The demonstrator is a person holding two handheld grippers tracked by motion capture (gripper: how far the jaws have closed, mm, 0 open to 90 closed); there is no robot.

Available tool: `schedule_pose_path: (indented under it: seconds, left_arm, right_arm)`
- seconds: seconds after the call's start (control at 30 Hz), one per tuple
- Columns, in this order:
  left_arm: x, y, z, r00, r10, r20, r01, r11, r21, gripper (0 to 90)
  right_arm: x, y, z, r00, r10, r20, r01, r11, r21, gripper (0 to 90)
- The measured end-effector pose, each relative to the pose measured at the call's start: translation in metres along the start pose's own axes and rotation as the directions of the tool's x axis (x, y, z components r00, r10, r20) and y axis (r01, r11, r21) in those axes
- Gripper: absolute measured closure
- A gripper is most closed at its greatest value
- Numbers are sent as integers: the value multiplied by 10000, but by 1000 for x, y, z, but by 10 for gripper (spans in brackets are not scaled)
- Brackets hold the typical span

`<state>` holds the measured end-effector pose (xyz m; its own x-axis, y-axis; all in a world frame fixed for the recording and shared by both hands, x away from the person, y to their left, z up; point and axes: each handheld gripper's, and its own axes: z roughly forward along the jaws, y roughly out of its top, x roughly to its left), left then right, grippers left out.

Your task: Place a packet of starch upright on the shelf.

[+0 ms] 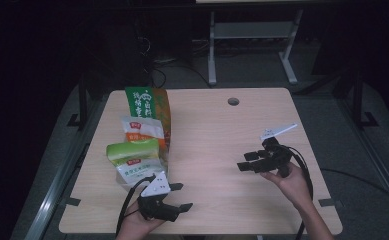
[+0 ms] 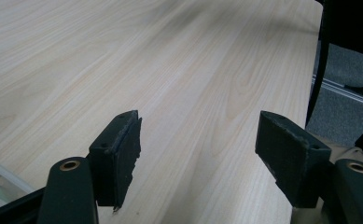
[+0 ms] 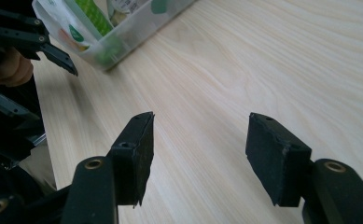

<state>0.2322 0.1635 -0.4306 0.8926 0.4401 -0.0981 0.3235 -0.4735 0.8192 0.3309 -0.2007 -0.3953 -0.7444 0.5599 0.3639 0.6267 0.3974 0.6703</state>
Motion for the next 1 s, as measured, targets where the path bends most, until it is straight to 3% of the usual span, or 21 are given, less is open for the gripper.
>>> schedule_pose_path:
  seconds: [1.0]
  left_arm:
    - [-4, -1, 4, 9996, 228, 143, -231, 9995, 219, 287]
  right_arm:
    - [-6, -69, -15, 9976, 670, 143, -667, 9976, -206, 390]
